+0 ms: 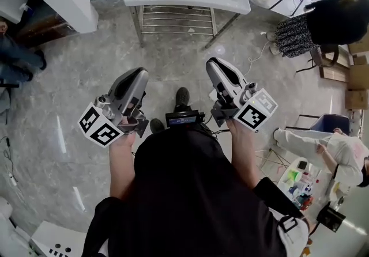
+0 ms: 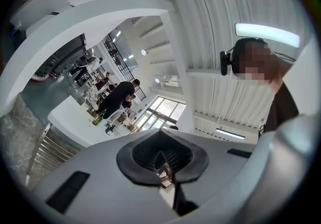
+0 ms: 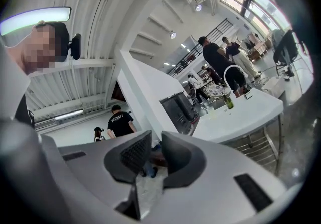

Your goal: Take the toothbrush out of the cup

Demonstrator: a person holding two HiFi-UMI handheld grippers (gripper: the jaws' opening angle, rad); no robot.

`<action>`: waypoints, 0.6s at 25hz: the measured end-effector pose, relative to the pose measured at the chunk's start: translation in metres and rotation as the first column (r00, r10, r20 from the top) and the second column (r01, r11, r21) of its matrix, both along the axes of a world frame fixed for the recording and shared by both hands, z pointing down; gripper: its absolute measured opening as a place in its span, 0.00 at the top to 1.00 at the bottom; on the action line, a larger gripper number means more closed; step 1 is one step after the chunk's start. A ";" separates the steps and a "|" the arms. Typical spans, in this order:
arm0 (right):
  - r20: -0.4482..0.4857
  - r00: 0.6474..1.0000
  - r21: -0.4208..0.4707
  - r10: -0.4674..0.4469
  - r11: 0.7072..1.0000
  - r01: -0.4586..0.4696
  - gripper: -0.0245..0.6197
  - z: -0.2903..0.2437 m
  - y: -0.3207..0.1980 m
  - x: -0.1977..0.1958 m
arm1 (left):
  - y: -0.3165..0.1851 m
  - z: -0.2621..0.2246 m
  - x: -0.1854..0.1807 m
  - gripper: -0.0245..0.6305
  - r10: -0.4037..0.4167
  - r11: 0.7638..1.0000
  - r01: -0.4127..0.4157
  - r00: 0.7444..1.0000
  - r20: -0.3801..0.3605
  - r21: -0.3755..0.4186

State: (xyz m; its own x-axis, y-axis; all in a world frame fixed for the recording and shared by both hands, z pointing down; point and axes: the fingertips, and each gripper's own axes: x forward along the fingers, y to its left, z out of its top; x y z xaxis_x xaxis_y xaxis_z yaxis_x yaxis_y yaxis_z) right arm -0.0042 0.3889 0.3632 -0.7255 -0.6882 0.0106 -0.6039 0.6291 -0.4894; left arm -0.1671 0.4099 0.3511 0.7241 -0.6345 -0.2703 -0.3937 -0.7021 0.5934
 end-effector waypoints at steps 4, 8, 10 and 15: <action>0.037 0.999 0.000 -0.019 1.000 0.019 0.89 -0.001 -0.055 0.017 | -0.046 -0.008 0.023 0.95 0.000 1.000 0.000 0.999 0.043 0.003; 0.059 0.998 0.006 -0.037 0.999 0.037 0.89 -0.003 -0.103 0.041 | -0.091 -0.015 0.050 0.95 -0.009 1.000 0.009 0.998 0.059 0.002; 0.070 0.996 0.009 -0.046 0.999 0.046 0.89 -0.004 -0.120 0.053 | -0.106 -0.018 0.063 0.95 -0.015 1.000 0.015 0.998 0.062 0.005; 0.110 0.992 -0.005 -0.060 0.998 0.061 0.89 0.007 -0.162 0.089 | -0.145 -0.007 0.100 0.95 -0.030 0.999 0.034 0.994 0.107 -0.033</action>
State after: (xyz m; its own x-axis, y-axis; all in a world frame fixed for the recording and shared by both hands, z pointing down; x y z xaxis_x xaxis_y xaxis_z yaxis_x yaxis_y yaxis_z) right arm 0.0848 0.2273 0.3698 -0.7630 -0.6430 -0.0656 -0.5072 0.6586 -0.5559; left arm -0.0667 0.2653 0.3436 0.7268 -0.6652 -0.1708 -0.4775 -0.6682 0.5706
